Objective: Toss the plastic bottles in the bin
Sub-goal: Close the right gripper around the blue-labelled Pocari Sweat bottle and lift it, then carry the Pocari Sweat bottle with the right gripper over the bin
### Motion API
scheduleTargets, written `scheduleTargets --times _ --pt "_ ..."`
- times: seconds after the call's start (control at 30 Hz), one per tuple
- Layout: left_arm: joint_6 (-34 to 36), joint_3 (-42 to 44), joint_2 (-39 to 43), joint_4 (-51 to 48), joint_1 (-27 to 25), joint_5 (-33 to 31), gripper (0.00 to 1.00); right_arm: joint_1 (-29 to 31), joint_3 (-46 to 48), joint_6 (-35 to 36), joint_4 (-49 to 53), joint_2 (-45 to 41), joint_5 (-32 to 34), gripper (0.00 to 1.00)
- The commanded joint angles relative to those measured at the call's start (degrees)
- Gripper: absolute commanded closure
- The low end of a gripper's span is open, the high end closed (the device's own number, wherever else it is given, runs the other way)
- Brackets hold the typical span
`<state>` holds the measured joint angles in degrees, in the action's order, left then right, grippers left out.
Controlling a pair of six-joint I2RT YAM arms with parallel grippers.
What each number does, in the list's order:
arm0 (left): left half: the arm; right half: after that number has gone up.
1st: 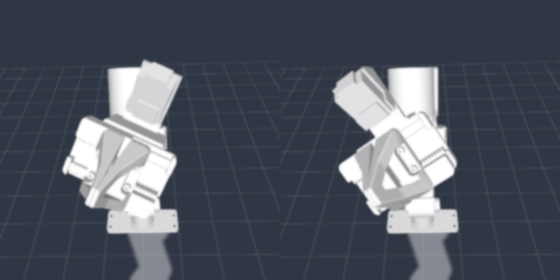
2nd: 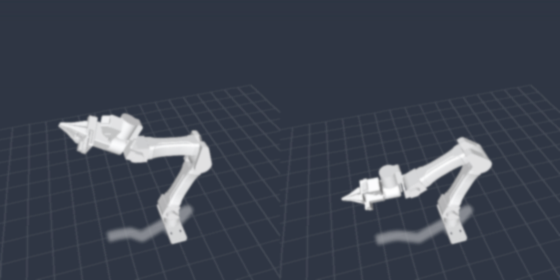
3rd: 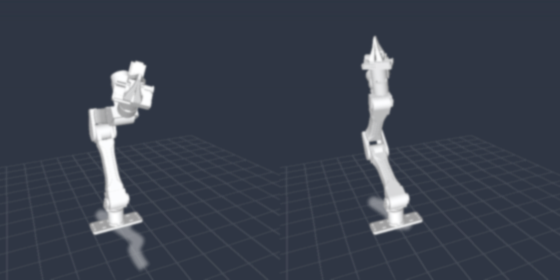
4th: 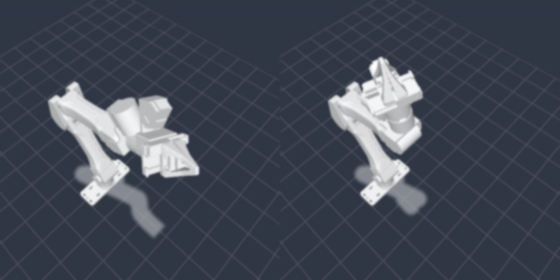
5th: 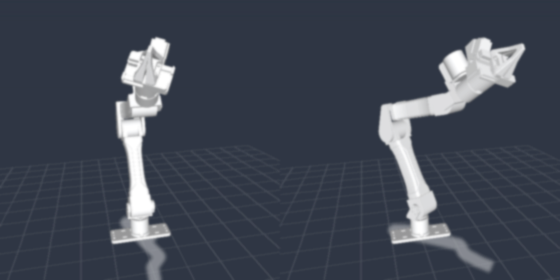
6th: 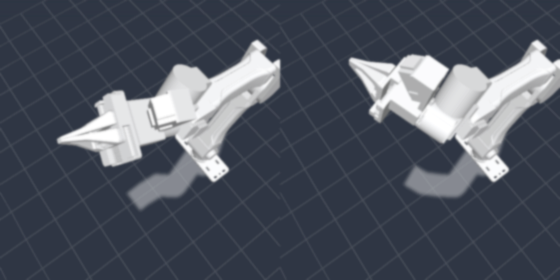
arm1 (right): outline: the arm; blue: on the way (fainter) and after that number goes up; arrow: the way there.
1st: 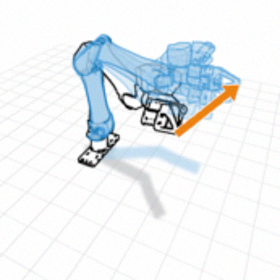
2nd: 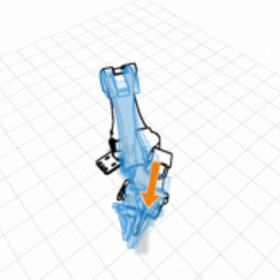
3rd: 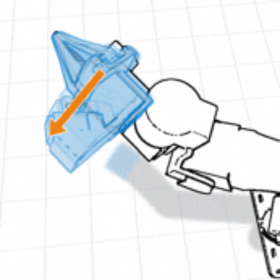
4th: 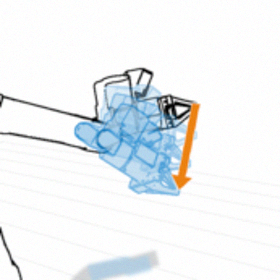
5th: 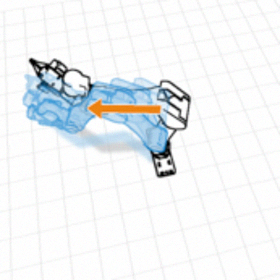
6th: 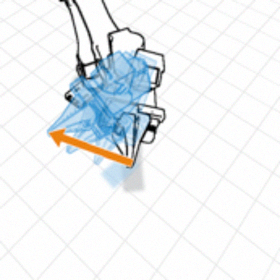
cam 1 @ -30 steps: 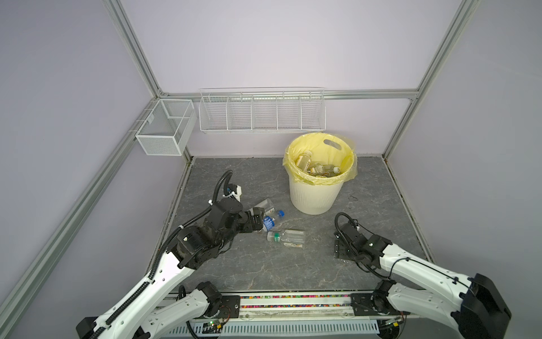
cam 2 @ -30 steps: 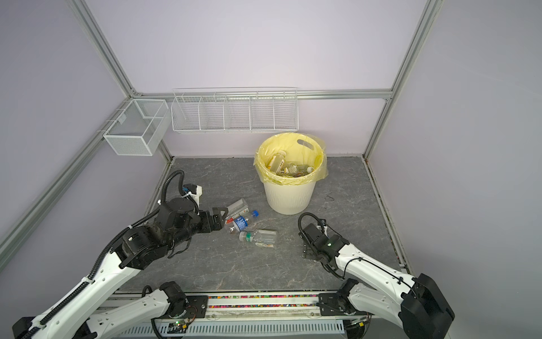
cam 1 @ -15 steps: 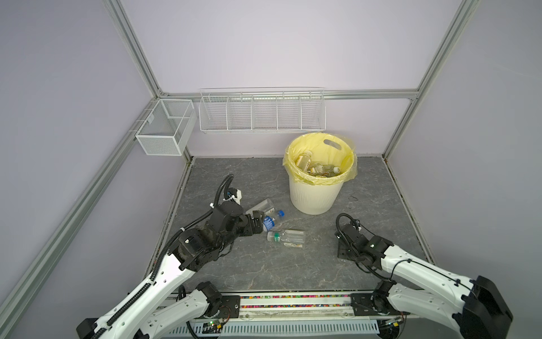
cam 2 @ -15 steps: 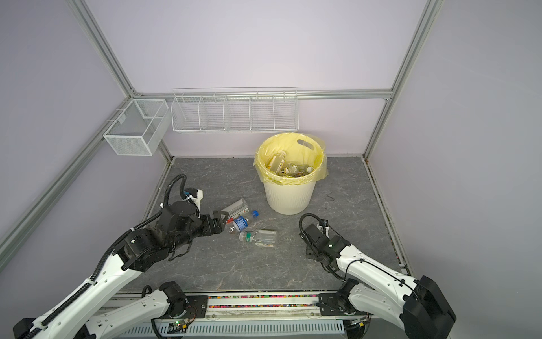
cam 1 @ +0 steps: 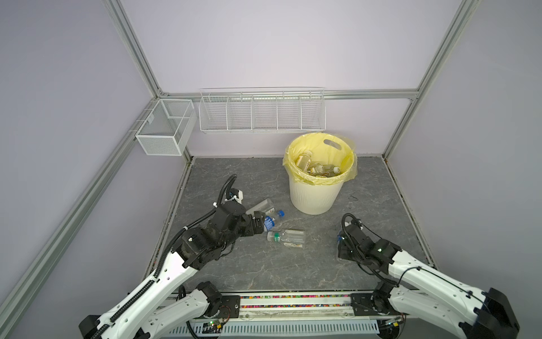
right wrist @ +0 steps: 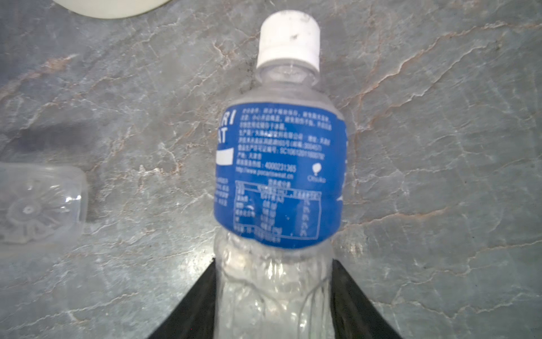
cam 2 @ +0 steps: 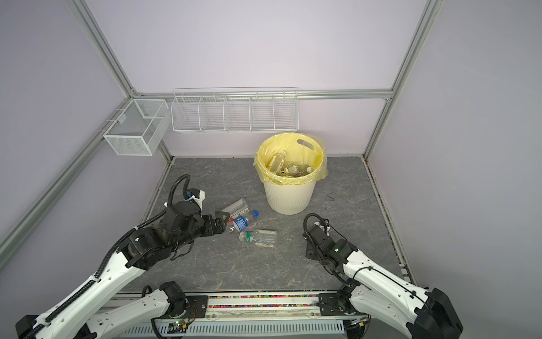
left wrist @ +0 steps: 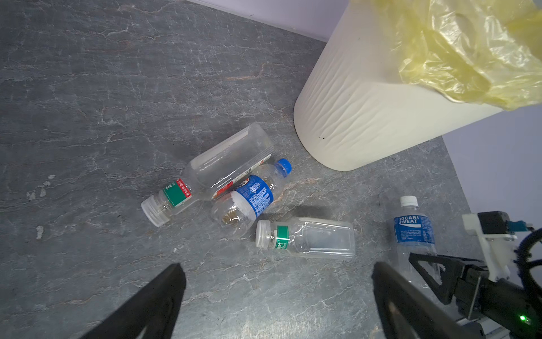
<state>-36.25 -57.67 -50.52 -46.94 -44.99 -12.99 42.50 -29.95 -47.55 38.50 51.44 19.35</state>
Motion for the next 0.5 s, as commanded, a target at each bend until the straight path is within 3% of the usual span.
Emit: scheduleTargets --times 0.0,0.47 --pt "-0.81 1.05 -0.5 0.37 0.38 0.08 0.01 0.62 0.0 0.89 0.86 -3.17 -0.16 0.43" --pt "-0.51 1.15 -3.14 1.88 0.43 -0.06 0.01 1.7 -10.76 1.94 11.91 -12.0 2.54 0.44"
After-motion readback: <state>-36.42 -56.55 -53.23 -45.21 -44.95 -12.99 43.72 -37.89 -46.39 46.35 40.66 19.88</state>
